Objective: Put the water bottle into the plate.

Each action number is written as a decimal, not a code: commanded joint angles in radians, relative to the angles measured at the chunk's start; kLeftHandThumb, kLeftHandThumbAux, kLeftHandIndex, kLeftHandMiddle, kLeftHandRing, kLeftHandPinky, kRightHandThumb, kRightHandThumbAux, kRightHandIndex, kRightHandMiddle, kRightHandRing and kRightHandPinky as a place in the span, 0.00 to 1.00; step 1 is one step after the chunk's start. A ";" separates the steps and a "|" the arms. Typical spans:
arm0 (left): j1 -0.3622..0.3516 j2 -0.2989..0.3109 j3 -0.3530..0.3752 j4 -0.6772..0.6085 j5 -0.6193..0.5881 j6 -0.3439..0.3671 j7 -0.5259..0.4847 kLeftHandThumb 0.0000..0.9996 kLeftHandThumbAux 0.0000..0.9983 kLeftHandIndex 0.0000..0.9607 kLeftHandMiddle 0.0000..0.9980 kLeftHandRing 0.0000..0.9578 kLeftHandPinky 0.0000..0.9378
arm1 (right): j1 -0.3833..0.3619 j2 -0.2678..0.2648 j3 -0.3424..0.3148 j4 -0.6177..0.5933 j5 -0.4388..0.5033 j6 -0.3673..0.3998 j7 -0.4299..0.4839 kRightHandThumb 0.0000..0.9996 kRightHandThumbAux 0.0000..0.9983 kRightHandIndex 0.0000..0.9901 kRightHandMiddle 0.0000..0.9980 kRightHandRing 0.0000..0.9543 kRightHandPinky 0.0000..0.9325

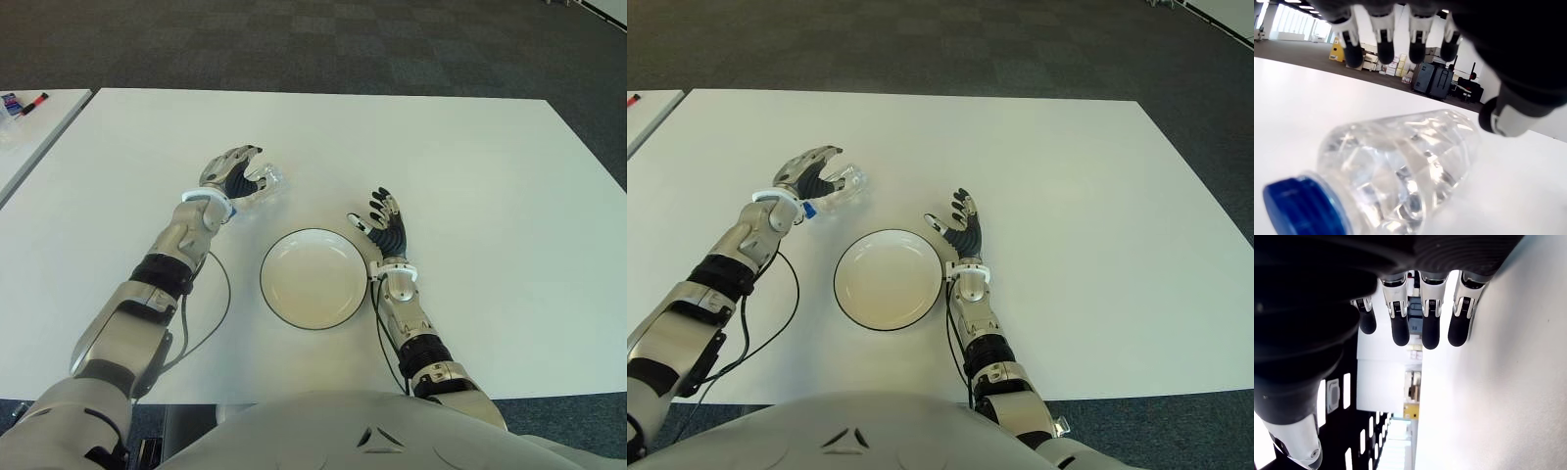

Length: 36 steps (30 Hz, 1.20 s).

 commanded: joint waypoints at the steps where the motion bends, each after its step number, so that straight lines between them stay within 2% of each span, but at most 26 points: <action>1: -0.009 0.002 -0.010 0.015 -0.008 -0.006 -0.020 0.48 0.50 0.00 0.01 0.03 0.13 | 0.025 0.025 0.003 0.045 -0.005 0.047 -0.002 0.44 0.72 0.10 0.16 0.17 0.21; 9: -0.022 -0.002 -0.026 0.041 0.001 0.003 -0.030 0.46 0.50 0.00 0.01 0.03 0.12 | 0.023 0.026 0.003 0.048 -0.007 0.047 -0.004 0.44 0.72 0.10 0.16 0.16 0.20; 24: -0.103 -0.016 -0.103 0.176 0.027 0.049 -0.108 0.36 0.49 0.00 0.01 0.02 0.09 | 0.029 0.030 0.002 0.036 -0.001 0.053 -0.002 0.45 0.72 0.10 0.17 0.18 0.22; 36: -0.123 -0.032 -0.138 0.216 0.026 0.068 -0.118 0.37 0.49 0.00 0.02 0.03 0.09 | 0.027 0.031 0.000 0.033 0.003 0.057 -0.002 0.46 0.72 0.10 0.17 0.18 0.23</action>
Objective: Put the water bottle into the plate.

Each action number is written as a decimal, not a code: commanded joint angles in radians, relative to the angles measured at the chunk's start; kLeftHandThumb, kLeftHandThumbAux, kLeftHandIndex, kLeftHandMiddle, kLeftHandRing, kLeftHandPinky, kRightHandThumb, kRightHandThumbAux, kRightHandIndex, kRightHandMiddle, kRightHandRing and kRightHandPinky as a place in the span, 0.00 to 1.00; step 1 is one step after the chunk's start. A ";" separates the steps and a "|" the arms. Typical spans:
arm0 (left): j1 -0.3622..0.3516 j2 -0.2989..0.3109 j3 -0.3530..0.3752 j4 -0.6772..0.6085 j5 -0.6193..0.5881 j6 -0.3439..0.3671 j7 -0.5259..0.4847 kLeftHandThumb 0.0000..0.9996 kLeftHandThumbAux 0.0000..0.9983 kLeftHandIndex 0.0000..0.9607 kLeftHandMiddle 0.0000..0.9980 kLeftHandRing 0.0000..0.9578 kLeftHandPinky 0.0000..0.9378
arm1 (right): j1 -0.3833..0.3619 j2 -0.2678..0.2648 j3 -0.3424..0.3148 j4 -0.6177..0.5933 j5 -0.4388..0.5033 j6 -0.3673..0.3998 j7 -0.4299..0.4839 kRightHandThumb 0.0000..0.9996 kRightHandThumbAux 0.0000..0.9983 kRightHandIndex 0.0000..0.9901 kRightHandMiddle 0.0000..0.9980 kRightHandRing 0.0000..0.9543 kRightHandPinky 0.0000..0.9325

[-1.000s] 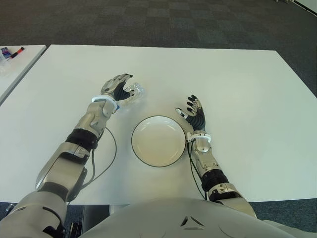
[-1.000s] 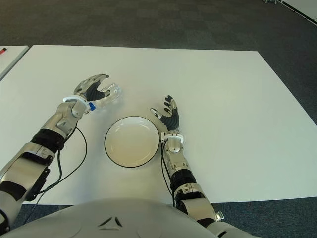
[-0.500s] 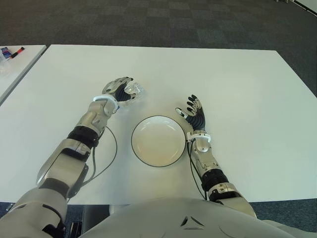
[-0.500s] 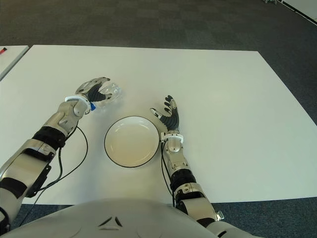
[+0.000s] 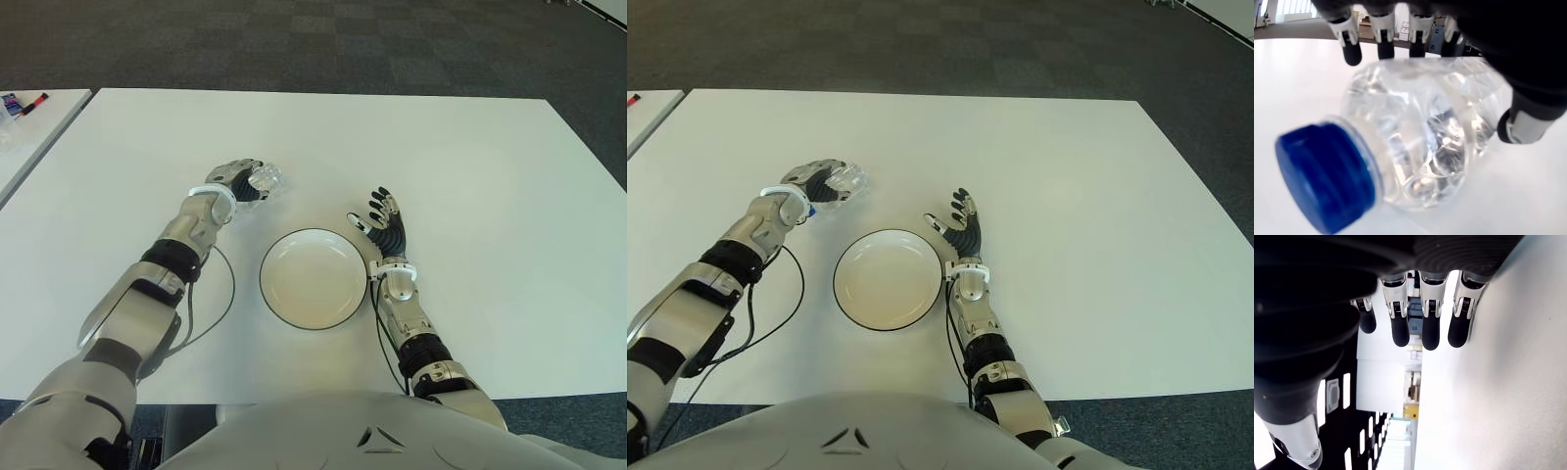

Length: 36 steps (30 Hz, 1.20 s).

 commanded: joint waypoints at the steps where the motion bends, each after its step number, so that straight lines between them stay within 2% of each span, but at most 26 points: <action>1: -0.006 -0.015 -0.022 0.025 0.010 0.015 -0.029 0.38 0.49 0.00 0.02 0.03 0.10 | 0.031 0.031 -0.001 0.035 0.005 0.057 0.004 0.47 0.72 0.10 0.17 0.18 0.23; 9: -0.017 -0.024 -0.047 0.034 0.020 0.019 -0.043 0.40 0.50 0.00 0.03 0.04 0.09 | 0.031 0.034 -0.007 0.034 0.019 0.057 0.015 0.48 0.71 0.11 0.17 0.19 0.25; 21: -0.011 -0.005 -0.079 -0.012 0.038 0.006 -0.060 0.40 0.48 0.00 0.00 0.02 0.07 | 0.028 0.034 -0.011 0.037 0.024 0.052 0.021 0.49 0.71 0.11 0.18 0.20 0.26; 31: -0.002 0.003 -0.084 -0.034 0.036 -0.007 -0.065 0.41 0.48 0.00 0.01 0.03 0.11 | 0.025 0.036 -0.015 0.043 0.027 0.047 0.021 0.49 0.71 0.11 0.18 0.20 0.26; 36: -0.007 0.005 -0.087 -0.038 0.036 -0.006 -0.092 0.41 0.48 0.00 0.00 0.02 0.08 | 0.021 0.037 -0.018 0.047 0.031 0.049 0.023 0.49 0.71 0.12 0.18 0.20 0.26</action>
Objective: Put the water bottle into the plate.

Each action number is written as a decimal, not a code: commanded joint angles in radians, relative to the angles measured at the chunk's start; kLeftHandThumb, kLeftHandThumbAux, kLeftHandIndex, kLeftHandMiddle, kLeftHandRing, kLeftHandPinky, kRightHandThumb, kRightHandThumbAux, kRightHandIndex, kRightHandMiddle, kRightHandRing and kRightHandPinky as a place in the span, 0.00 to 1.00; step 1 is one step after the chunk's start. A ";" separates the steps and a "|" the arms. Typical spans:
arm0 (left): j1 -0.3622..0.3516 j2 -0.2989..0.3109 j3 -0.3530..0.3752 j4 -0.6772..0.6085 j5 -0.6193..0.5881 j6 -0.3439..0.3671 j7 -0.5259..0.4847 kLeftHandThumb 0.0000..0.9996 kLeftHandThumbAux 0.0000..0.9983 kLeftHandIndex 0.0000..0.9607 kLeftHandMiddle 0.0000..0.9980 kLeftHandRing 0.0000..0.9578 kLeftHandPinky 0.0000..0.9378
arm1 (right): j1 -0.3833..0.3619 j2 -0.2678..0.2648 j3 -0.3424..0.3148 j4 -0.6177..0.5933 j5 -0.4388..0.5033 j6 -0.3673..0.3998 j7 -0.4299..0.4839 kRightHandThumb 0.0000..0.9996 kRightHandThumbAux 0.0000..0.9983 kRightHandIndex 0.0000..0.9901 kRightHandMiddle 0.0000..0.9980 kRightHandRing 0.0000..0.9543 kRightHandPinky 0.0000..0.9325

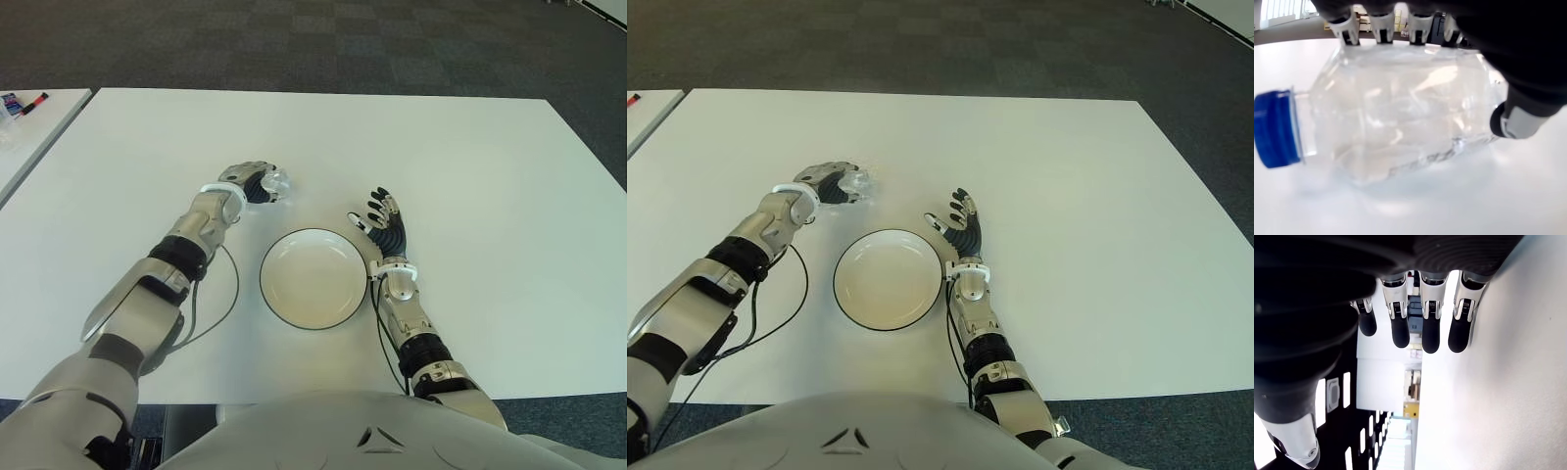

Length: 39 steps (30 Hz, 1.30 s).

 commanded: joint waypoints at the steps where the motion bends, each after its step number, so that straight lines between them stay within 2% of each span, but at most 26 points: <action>1: 0.014 0.010 -0.013 -0.006 0.008 0.001 -0.048 0.41 0.48 0.00 0.00 0.02 0.07 | 0.021 0.037 -0.012 0.043 0.023 0.049 0.008 0.49 0.71 0.12 0.18 0.20 0.26; 5: 0.011 0.010 -0.014 -0.007 0.010 0.006 -0.066 0.40 0.48 0.00 0.00 0.00 0.05 | 0.020 0.038 -0.015 0.046 0.023 0.049 0.009 0.49 0.71 0.12 0.18 0.20 0.27; 20: -0.040 -0.007 -0.031 0.062 0.016 0.043 -0.177 0.40 0.43 0.00 0.00 0.00 0.08 | 0.014 0.040 -0.027 0.055 0.026 0.040 0.007 0.47 0.72 0.12 0.18 0.20 0.27; 27: -0.060 -0.006 -0.050 0.094 0.024 0.024 -0.165 0.41 0.39 0.00 0.00 0.00 0.06 | 0.009 0.045 -0.039 0.057 0.035 0.035 -0.004 0.47 0.73 0.12 0.18 0.21 0.29; 39: -0.084 0.009 -0.073 0.134 0.042 -0.020 -0.161 0.47 0.37 0.00 0.00 0.00 0.05 | 0.004 0.062 -0.064 0.048 0.076 0.015 -0.009 0.53 0.73 0.13 0.19 0.23 0.30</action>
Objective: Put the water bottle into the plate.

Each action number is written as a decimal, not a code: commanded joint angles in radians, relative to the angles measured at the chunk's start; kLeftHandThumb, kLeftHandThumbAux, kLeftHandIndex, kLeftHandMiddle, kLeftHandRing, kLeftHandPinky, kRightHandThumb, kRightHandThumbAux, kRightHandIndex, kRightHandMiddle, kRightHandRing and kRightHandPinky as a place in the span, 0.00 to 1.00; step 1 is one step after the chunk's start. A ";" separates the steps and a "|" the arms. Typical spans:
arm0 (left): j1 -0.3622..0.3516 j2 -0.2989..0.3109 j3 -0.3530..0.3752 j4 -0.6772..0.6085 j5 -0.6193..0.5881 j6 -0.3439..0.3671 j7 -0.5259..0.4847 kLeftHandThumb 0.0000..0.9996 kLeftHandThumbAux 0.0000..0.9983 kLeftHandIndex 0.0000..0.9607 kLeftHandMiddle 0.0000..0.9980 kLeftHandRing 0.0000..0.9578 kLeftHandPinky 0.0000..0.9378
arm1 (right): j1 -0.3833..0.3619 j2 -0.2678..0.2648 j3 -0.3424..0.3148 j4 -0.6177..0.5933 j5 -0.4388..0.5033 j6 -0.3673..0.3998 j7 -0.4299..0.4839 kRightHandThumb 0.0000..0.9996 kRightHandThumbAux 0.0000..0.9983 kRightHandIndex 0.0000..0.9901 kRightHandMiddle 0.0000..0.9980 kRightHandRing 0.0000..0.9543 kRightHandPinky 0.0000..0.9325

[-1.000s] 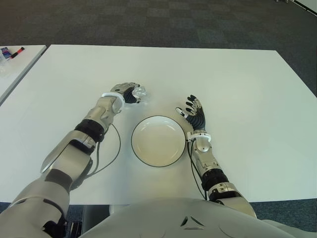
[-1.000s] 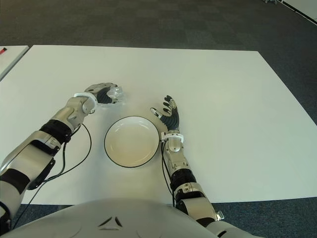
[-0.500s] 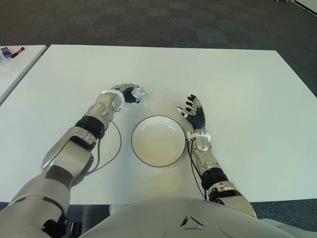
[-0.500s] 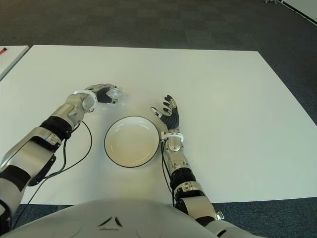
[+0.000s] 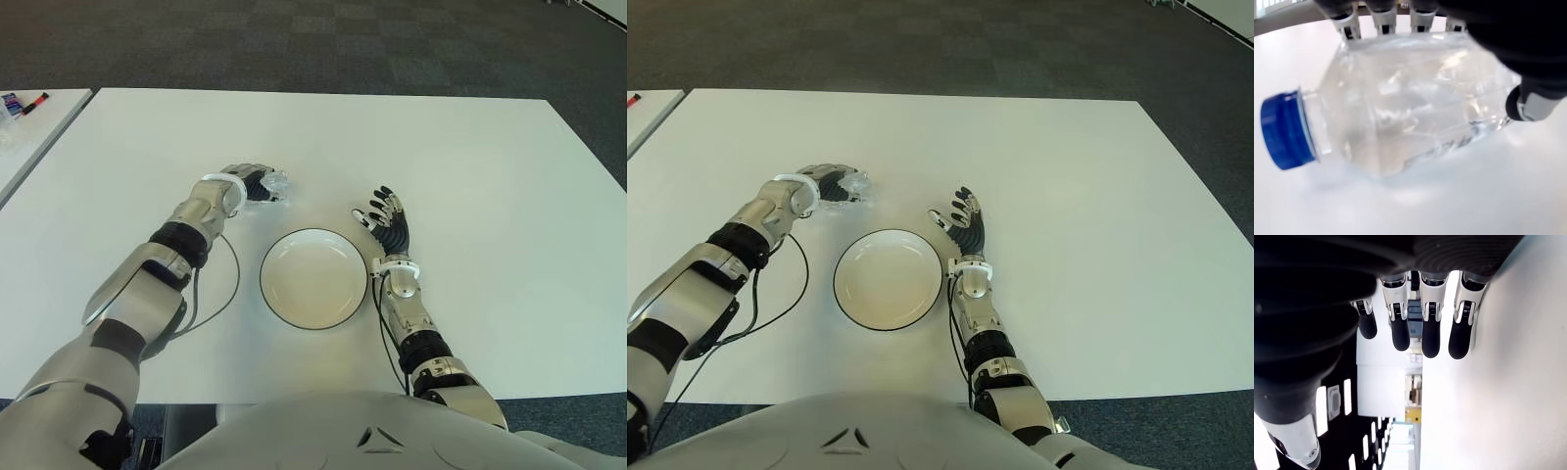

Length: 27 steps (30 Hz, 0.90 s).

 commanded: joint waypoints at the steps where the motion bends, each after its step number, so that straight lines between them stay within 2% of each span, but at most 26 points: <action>1: 0.006 0.007 -0.020 0.033 0.017 -0.013 -0.013 0.47 0.36 0.00 0.00 0.00 0.05 | 0.026 0.061 -0.022 0.023 0.038 0.032 -0.008 0.53 0.73 0.13 0.19 0.23 0.30; 15: -0.017 0.032 -0.044 0.058 0.035 -0.043 -0.015 0.52 0.38 0.00 0.00 0.00 0.05 | 0.035 0.074 -0.027 -0.020 0.066 0.022 -0.020 0.58 0.74 0.13 0.20 0.24 0.31; 27: -0.049 0.032 -0.056 0.110 0.054 -0.066 -0.016 0.56 0.38 0.00 0.00 0.00 0.04 | 0.048 0.076 -0.024 -0.063 0.091 0.018 -0.017 0.58 0.74 0.13 0.21 0.25 0.33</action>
